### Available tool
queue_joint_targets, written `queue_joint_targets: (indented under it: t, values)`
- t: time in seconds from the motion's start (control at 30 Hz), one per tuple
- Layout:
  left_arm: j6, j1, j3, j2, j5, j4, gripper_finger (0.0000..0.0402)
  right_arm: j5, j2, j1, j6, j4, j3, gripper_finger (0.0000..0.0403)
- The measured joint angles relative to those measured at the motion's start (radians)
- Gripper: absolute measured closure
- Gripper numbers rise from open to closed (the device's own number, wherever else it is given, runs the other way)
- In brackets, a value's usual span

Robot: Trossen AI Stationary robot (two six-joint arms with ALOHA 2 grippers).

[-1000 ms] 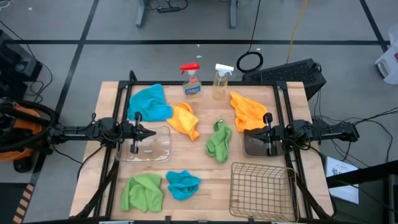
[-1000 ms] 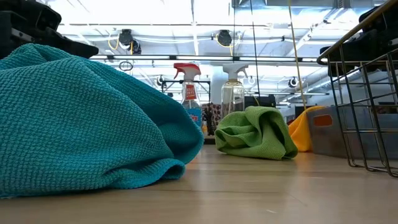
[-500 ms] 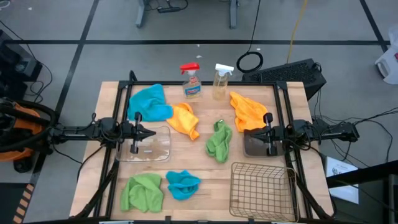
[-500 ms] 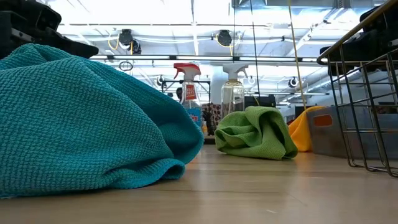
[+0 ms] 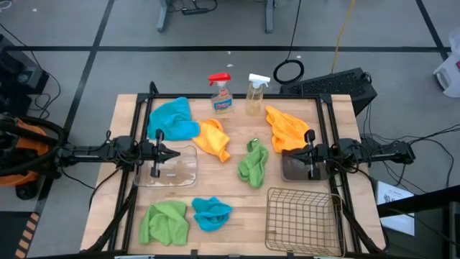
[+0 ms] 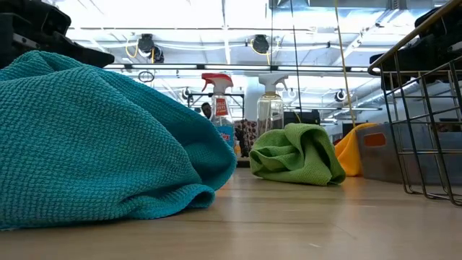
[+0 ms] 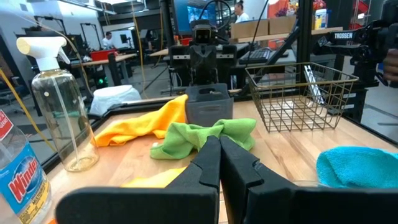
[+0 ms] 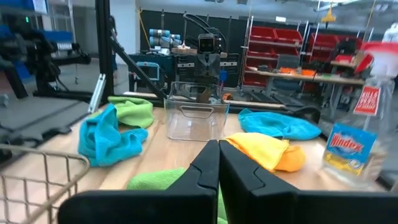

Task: Sort microfiber towel by color & place in baskets
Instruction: Put the right green microfiber cloth into the transparent bin

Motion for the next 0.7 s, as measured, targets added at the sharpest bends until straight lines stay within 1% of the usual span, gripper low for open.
queue_joint_targets:
  t: [0.1, 0.23, 0.5, 0.7]
  values:
    - [0.000, 0.000, 0.000, 0.000, -0.015, 0.001, 0.0398, 0.001, 0.000, 0.000, 0.082, 0.000, 0.000, 0.0403]
    - [0.001, 0.000, 0.000, 0.000, -0.018, 0.002, 0.0398, 0.004, 0.000, 0.000, 0.068, 0.013, -0.001, 0.0403]
    - [0.000, 0.000, 0.000, 0.000, -0.027, 0.003, 0.0398, 0.000, 0.000, 0.000, 0.163, 0.030, -0.001, 0.0403]
    - [0.000, 0.000, 0.000, 0.000, -0.028, 0.003, 0.0398, 0.000, 0.000, 0.001, 0.160, 0.056, 0.007, 0.0403]
